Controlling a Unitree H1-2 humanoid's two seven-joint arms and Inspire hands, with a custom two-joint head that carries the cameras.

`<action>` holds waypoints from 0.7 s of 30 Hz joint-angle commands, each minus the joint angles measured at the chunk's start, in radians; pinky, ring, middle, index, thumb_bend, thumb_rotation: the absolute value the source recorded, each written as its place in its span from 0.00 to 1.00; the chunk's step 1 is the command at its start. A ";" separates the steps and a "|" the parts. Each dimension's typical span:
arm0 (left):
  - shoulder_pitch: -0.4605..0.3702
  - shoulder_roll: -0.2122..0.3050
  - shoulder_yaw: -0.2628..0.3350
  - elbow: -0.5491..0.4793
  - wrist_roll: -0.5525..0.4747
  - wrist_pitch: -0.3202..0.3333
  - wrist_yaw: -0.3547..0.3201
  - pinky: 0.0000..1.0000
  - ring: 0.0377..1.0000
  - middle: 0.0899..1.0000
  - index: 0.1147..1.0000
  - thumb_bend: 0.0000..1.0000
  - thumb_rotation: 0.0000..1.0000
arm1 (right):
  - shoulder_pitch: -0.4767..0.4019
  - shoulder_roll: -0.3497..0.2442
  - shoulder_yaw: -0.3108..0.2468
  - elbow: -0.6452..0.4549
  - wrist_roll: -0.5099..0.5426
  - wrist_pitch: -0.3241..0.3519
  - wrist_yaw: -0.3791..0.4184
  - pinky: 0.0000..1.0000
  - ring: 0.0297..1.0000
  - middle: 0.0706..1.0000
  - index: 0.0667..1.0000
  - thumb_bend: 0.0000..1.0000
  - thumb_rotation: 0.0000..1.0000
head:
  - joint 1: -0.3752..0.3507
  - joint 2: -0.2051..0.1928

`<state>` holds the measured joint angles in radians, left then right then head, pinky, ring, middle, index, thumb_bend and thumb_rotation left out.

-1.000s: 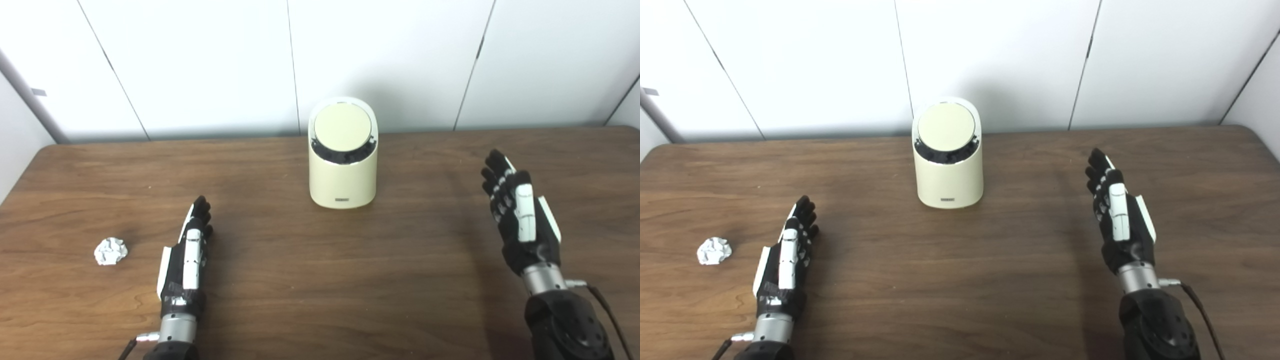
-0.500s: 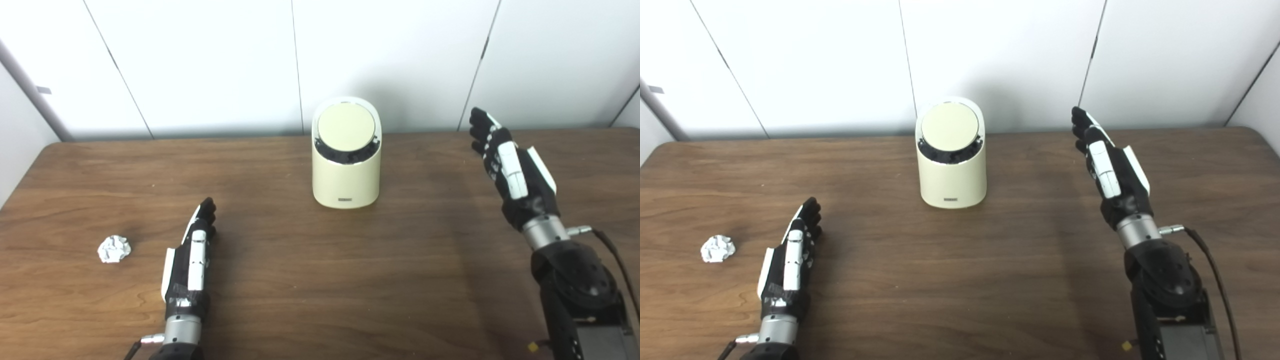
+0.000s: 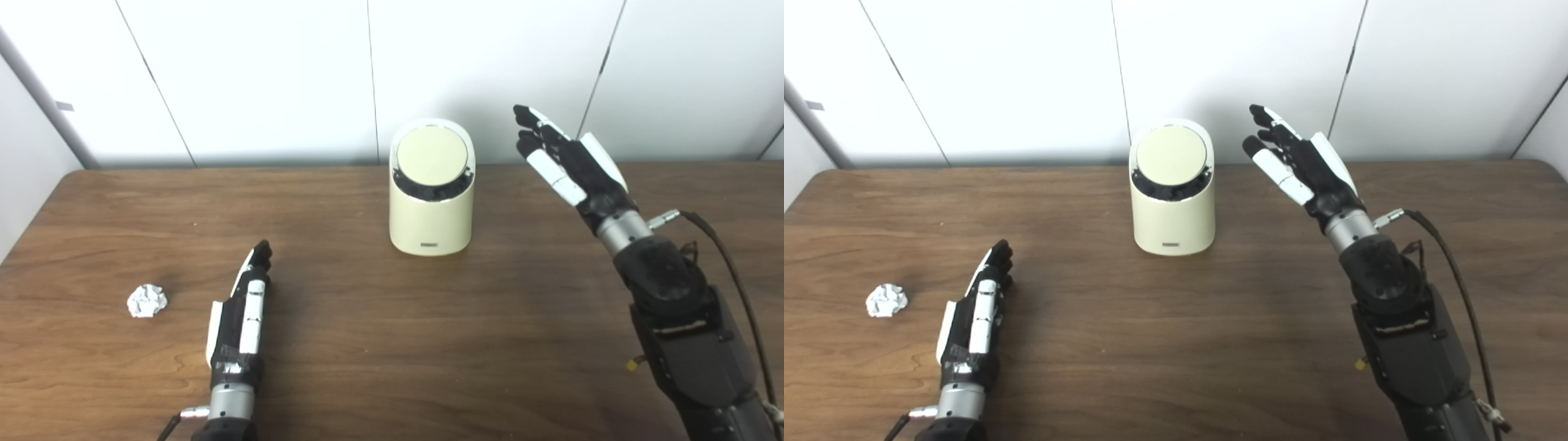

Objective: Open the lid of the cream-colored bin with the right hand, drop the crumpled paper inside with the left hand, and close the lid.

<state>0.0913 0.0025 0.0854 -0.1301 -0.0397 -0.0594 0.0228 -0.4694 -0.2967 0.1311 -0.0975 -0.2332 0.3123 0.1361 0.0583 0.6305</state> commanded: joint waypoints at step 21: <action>0.002 -0.022 -0.014 0.029 -0.011 -0.037 0.000 1.00 0.98 0.96 0.95 0.34 0.82 | -0.245 0.022 0.071 0.168 -0.130 -0.076 0.008 0.86 0.93 0.96 0.94 0.62 0.88 | 0.002 -0.013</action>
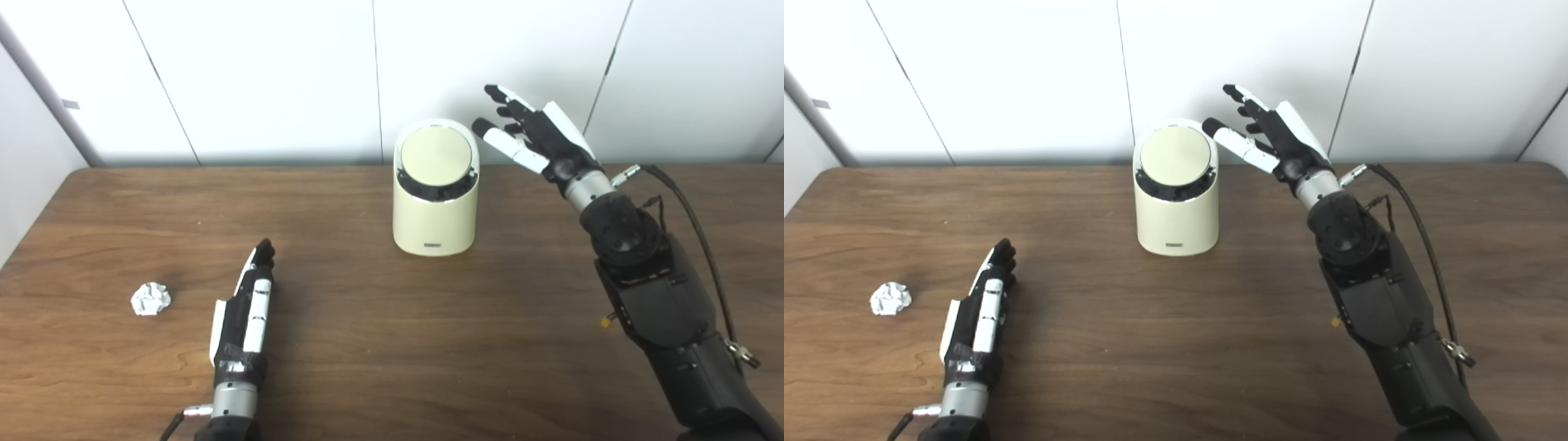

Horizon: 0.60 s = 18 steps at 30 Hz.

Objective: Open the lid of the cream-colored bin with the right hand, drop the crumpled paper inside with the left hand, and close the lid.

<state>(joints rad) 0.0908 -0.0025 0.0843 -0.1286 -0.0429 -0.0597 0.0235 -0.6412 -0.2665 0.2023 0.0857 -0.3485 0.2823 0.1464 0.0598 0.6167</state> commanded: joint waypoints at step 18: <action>-0.012 -0.026 -0.024 0.040 0.003 -0.030 0.006 0.99 0.98 0.96 0.94 0.38 0.72 | -0.170 -0.003 0.047 0.106 -0.108 -0.098 -0.015 0.89 0.95 0.95 0.94 0.70 0.70 | 0.017 0.013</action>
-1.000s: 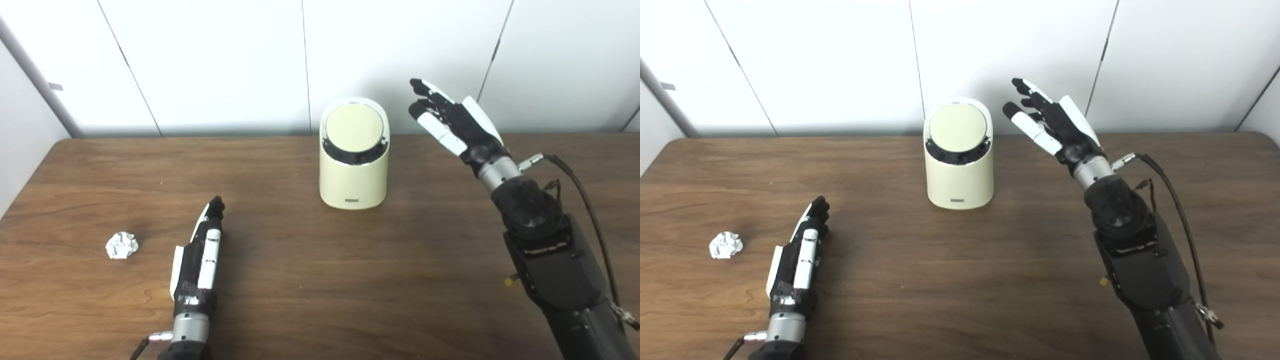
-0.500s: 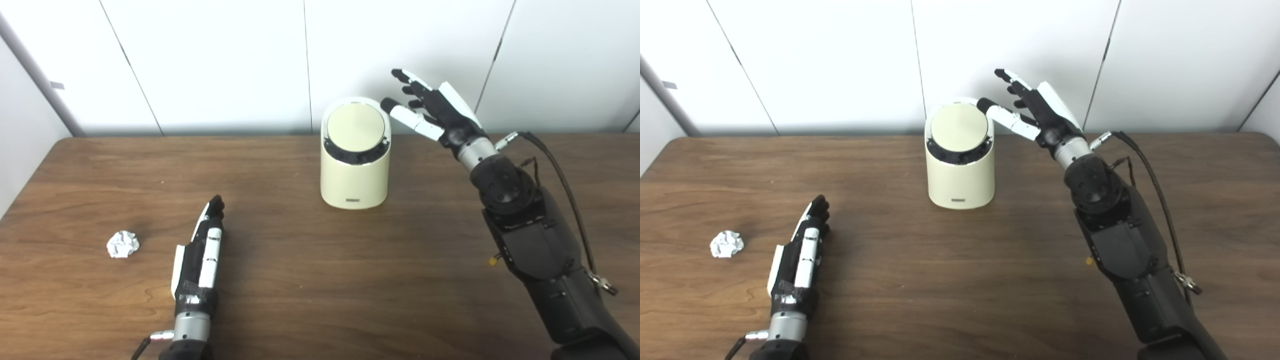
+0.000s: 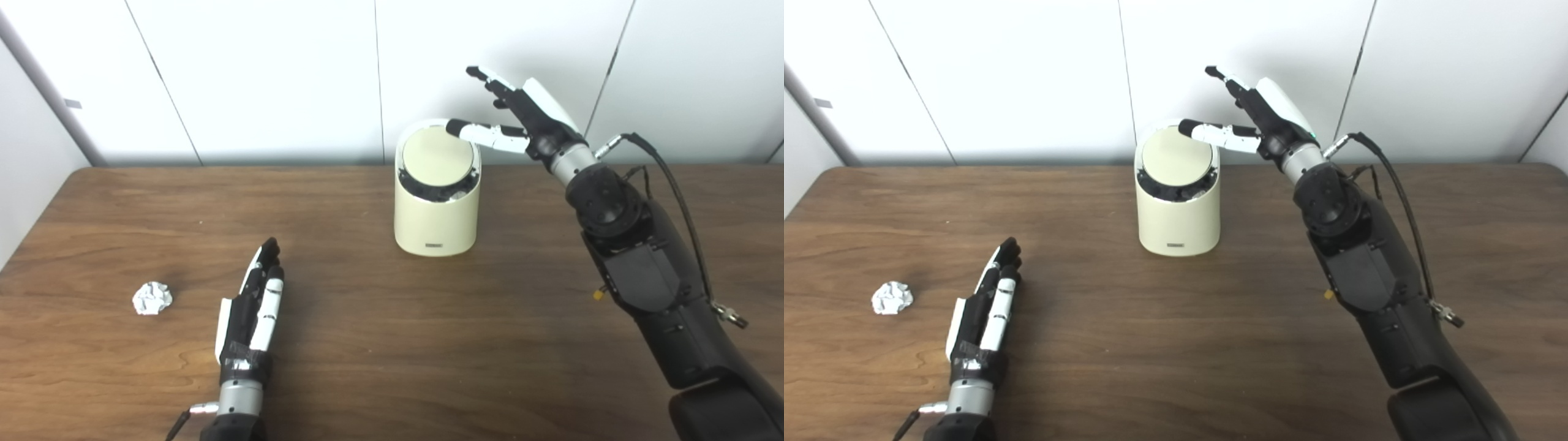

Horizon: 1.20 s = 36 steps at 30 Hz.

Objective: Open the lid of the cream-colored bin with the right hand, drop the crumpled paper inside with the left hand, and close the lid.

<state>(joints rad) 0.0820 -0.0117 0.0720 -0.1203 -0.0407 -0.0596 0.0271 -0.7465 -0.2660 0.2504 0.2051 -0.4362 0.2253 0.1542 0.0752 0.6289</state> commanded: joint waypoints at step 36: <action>-0.008 -0.024 -0.014 0.024 -0.015 -0.027 0.001 1.00 0.98 0.95 0.92 0.37 0.78 | -0.066 0.029 0.012 0.103 -0.109 -0.138 -0.079 0.90 0.99 1.00 1.00 0.72 0.53 | -0.013 0.025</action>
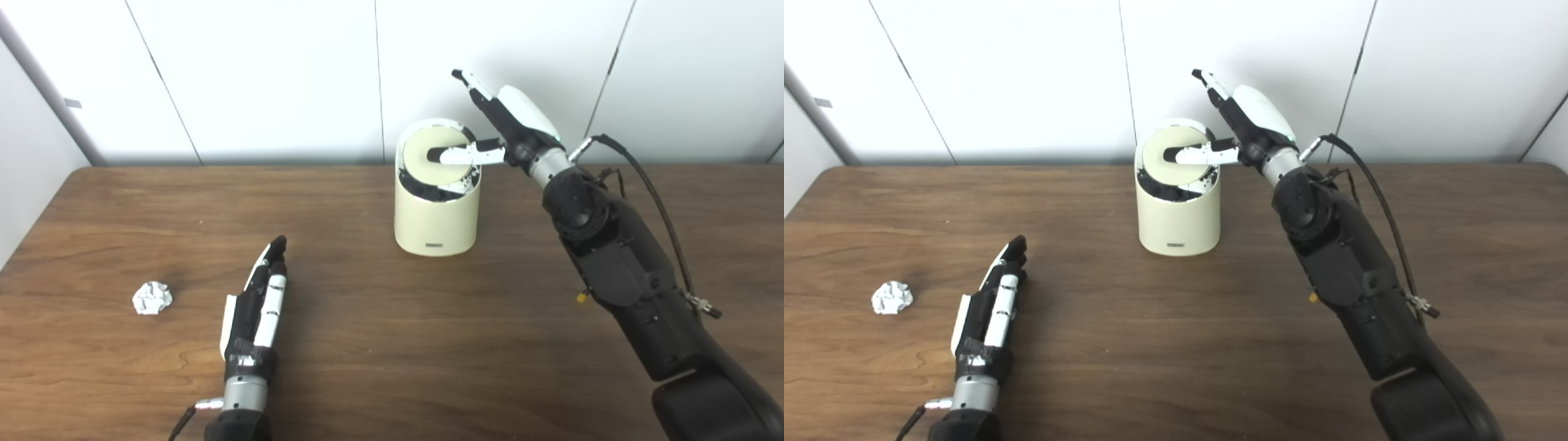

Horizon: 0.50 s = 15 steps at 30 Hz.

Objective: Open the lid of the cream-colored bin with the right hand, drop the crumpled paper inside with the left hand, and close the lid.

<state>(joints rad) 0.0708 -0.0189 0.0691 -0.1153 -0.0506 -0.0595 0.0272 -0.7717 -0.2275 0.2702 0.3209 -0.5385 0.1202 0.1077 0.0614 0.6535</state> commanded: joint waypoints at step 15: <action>0.003 -0.024 -0.009 0.015 0.000 -0.033 0.007 1.00 0.98 0.94 0.91 0.36 0.85 | -0.050 -0.022 0.016 -0.005 -0.055 -0.044 -0.021 0.94 1.00 1.00 1.00 0.75 0.55 | -0.004 0.018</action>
<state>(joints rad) 0.0699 -0.0260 0.0696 -0.1152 -0.0502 -0.0597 0.0290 -0.7718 -0.2325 0.2891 0.3394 -0.5802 0.1106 0.1077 0.0552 0.6703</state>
